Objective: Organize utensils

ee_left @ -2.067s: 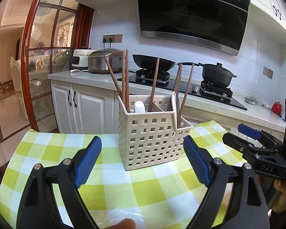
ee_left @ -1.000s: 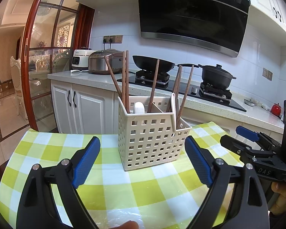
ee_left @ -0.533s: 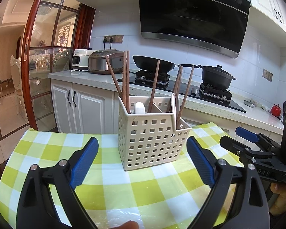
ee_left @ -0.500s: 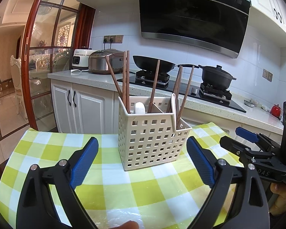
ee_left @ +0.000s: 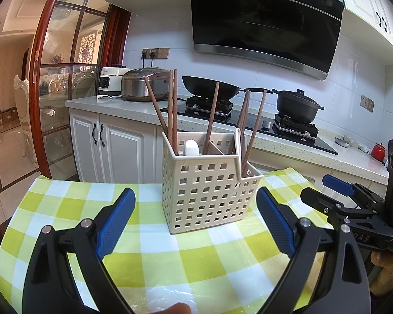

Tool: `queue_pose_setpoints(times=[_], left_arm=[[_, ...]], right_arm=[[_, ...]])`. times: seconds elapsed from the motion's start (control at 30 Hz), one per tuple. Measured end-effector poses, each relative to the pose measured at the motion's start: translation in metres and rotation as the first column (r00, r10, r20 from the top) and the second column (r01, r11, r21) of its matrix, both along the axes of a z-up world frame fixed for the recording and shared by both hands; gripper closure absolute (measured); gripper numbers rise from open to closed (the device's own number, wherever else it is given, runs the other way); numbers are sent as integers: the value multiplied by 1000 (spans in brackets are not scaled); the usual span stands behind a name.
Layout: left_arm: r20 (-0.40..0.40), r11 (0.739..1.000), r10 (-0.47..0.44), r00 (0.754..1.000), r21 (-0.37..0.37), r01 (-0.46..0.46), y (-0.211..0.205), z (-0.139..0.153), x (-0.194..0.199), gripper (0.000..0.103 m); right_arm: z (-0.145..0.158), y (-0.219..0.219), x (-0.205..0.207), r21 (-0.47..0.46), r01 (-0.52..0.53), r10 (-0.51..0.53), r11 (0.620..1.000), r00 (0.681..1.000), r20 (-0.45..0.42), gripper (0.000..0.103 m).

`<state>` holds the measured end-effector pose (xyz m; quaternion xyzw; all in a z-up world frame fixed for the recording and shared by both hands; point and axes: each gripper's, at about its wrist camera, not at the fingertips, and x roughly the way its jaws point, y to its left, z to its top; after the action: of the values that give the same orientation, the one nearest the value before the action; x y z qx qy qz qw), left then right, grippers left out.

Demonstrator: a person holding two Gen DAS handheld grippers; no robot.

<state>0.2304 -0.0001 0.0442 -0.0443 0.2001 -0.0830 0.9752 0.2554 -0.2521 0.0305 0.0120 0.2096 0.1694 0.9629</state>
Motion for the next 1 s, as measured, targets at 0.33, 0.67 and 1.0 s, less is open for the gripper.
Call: queue_pose_setpoints(times=[0.33, 0.67, 1.0], left_arm=[[-1, 1000, 1, 1000, 1, -1, 0, 0, 0, 12], [0, 1000, 0, 1000, -1, 0, 0, 0, 0, 11], [-4, 1000, -4, 1000, -5, 4, -3, 0, 2, 10]], right_arm=[[1, 0, 0, -1, 0, 0, 1000, 1000, 0, 19], [0, 1, 0, -2, -1, 1, 1000, 1000, 0, 19], [-2, 2, -1, -4, -4, 4, 1000, 1000, -2, 19]])
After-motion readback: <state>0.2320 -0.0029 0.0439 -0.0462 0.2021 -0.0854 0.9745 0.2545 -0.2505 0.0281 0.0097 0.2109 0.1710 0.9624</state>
